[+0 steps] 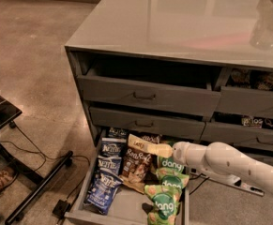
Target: Pick brown chip bag from bottom drawer and place on counter
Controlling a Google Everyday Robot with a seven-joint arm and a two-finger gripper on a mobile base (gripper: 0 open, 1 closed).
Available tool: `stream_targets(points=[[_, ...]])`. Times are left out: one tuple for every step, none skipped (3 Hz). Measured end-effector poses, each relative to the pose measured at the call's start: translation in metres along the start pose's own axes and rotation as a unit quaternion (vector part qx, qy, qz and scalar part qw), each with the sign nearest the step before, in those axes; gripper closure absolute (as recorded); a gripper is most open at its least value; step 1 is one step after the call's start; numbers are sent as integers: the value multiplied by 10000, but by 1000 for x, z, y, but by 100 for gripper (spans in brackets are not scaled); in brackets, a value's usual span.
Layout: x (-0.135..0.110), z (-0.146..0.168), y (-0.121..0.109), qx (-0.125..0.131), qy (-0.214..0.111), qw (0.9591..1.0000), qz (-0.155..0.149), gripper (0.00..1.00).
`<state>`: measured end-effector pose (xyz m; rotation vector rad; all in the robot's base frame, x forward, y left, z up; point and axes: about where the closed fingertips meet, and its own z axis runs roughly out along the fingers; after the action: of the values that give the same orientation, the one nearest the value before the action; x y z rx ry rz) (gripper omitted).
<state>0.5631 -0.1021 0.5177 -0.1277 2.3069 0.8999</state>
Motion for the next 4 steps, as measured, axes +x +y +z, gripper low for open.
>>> stream_targets(points=[[-17,21,-22,154,-433,9989,44,0],[-27,41,-50,461,-858,9951,157,0],[-23,58,-64,957,-981,9905,130,0],[-35,56,-75,1229,-1231,9847,109,0]])
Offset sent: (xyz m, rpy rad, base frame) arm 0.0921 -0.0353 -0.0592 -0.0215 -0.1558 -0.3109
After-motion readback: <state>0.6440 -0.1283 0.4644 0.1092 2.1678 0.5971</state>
